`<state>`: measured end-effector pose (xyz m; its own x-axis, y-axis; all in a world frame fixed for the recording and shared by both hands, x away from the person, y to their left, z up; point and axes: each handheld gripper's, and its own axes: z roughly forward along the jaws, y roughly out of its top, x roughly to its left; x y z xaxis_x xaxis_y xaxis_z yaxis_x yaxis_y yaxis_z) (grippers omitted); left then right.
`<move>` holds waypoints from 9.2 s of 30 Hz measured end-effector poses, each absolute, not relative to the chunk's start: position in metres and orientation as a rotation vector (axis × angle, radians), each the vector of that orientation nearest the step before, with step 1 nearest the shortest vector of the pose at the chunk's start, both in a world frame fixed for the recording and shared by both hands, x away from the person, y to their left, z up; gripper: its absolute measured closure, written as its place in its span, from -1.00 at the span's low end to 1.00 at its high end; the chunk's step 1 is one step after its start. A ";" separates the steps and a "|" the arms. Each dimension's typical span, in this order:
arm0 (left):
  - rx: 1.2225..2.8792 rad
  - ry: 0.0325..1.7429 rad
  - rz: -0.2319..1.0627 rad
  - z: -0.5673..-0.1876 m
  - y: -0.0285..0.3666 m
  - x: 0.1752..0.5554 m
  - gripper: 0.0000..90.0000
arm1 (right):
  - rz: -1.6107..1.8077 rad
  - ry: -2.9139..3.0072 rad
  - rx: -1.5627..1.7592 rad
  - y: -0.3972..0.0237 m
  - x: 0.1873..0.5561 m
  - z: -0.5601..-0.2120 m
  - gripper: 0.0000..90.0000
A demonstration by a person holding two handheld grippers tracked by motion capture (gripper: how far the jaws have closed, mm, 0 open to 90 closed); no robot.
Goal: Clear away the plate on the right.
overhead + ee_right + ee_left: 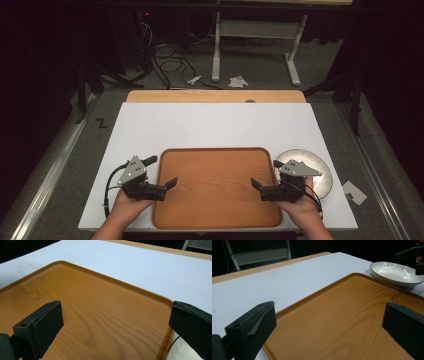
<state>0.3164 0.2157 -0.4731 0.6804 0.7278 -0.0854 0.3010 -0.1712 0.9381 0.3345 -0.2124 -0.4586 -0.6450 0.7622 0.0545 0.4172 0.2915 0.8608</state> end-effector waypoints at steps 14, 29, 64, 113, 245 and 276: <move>1.731 0.879 0.481 -0.473 0.221 0.320 -0.99 | 1.262 2.173 1.095 -0.221 0.336 -0.456 -1.00; 1.754 0.892 0.526 -0.474 0.224 0.327 -0.99 | 1.190 2.144 1.167 -0.243 0.339 -0.456 -1.00; 1.751 0.871 0.524 -0.472 0.219 0.343 -0.99 | 1.167 1.932 1.437 -0.337 0.330 -0.459 -1.00; 1.761 0.843 0.507 -0.472 0.217 0.342 -0.99 | 1.296 1.726 2.087 -0.398 0.328 -0.489 -0.67; 1.714 0.881 0.560 -0.469 0.245 0.318 -0.98 | 1.590 1.755 2.212 -0.354 0.384 -0.479 0.88; 1.714 0.877 0.551 -0.470 0.239 0.317 -0.98 | 1.632 2.044 2.015 -0.258 0.412 -0.472 0.88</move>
